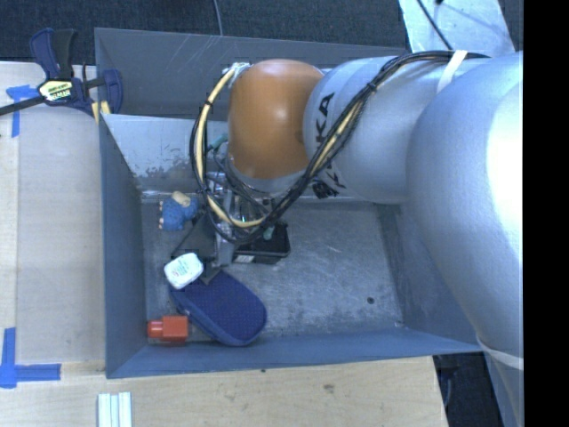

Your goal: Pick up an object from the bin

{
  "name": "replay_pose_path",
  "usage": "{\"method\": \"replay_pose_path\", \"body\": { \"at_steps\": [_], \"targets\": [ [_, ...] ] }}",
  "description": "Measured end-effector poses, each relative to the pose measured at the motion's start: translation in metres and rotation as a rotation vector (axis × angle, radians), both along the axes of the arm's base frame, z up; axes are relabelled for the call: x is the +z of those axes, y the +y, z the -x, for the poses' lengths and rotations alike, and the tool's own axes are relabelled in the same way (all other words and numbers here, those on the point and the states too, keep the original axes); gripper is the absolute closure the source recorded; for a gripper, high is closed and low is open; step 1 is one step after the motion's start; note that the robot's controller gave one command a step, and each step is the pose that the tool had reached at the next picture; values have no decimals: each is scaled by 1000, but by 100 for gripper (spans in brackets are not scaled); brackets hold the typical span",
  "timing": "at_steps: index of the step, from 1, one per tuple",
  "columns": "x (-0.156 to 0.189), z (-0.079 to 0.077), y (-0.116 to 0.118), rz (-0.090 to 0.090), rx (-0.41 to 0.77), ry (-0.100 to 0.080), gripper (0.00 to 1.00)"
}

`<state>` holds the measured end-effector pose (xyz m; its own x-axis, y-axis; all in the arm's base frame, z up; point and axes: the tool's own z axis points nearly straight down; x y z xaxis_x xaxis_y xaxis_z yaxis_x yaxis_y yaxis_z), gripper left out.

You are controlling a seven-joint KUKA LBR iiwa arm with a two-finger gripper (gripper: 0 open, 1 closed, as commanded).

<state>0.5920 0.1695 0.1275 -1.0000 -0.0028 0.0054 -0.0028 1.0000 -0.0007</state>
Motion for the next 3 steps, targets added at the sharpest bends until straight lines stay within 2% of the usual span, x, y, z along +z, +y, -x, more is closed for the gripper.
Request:
{"method": "replay_pose_path", "body": {
  "at_steps": [1,2,3],
  "targets": [
    [-52,-7,3,-4,484,-14,0],
    [-56,-10,-46,-1,464,-8,0],
    [-57,-9,-44,-2,465,-4,100]
  ]
}}
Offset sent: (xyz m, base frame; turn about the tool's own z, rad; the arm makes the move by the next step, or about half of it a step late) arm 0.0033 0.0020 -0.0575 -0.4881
